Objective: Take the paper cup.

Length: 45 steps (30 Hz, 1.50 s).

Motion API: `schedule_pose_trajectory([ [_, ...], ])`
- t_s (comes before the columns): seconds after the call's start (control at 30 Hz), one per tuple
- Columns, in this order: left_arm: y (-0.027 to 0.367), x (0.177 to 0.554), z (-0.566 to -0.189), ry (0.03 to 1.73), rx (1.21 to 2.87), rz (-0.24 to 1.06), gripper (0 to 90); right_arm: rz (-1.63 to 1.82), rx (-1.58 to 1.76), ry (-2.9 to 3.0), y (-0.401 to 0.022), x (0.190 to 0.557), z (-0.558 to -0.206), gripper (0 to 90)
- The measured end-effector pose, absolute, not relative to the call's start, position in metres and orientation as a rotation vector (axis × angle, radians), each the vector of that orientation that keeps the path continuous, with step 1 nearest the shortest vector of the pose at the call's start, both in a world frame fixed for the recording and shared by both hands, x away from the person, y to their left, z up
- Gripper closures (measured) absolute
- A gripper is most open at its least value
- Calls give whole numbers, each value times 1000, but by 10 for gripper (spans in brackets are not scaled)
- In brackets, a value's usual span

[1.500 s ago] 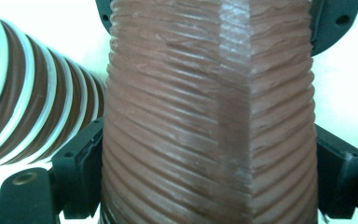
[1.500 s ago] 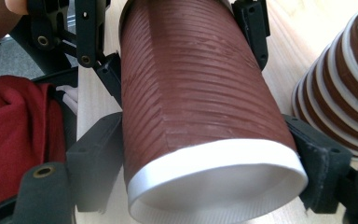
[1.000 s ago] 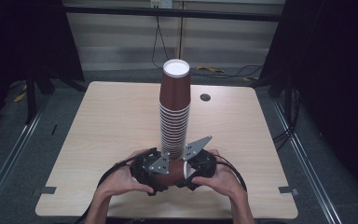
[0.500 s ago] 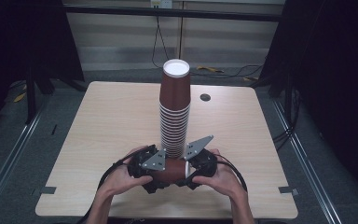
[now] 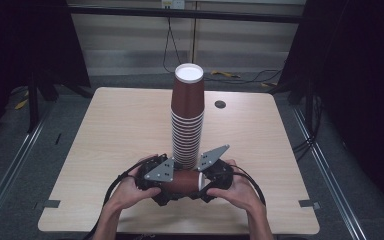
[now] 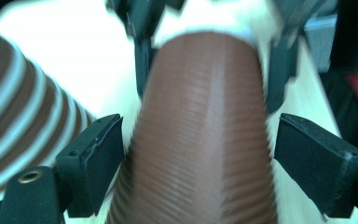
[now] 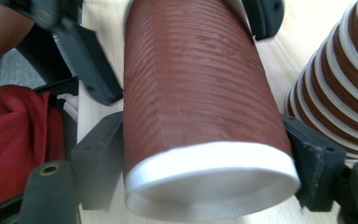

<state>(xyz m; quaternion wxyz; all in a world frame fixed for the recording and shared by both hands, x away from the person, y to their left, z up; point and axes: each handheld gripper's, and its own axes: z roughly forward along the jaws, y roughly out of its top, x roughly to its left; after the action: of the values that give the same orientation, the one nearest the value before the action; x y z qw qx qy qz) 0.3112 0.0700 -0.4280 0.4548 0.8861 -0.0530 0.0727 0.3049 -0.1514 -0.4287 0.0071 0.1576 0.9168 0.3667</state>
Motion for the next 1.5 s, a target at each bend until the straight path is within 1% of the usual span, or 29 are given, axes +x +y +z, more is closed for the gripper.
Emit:
schedule_pose_trajectory([
  [0.1, 74, 312, -425, -97, 2162, 197, 157, 1154, 495, 2856, -152, 305, -428, 235],
  [0.33, 88, 315, -423, -2, 2090, 191, 156, 1156, 564, 2844, -159, 306, -429, 233],
  [0.47, 94, 317, -426, 46, 2094, 210, 156, 1161, 619, 2829, -162, 308, -432, 232],
  [0.67, 104, 319, -427, 85, 2037, 192, 156, 1263, 668, 2763, -171, 308, -434, 231],
  [0.77, 109, 318, -429, 107, 1973, 176, 156, 1316, 694, 2753, -176, 307, -438, 231],
  [0.93, 113, 315, -433, 138, 1928, 181, 156, 1369, 701, 2714, -180, 305, -438, 231],
  [1.03, 116, 314, -436, 187, 1893, 198, 156, 1410, 698, 2689, -181, 303, -440, 232],
  [1.1, 118, 313, -440, 207, 1878, 186, 154, 1450, 695, 2679, -182, 301, -444, 231],
  [1.2, 120, 311, -444, 210, 1878, 179, 154, 1451, 712, 2674, -184, 300, -448, 232],
  [1.27, 121, 311, -446, 200, 1870, 147, 155, 1494, 716, 2662, -188, 298, -452, 232],
  [1.5, 118, 310, -450, 186, 1833, 116, 155, 1529, 687, 2640, -188, 294, -454, 232],
])
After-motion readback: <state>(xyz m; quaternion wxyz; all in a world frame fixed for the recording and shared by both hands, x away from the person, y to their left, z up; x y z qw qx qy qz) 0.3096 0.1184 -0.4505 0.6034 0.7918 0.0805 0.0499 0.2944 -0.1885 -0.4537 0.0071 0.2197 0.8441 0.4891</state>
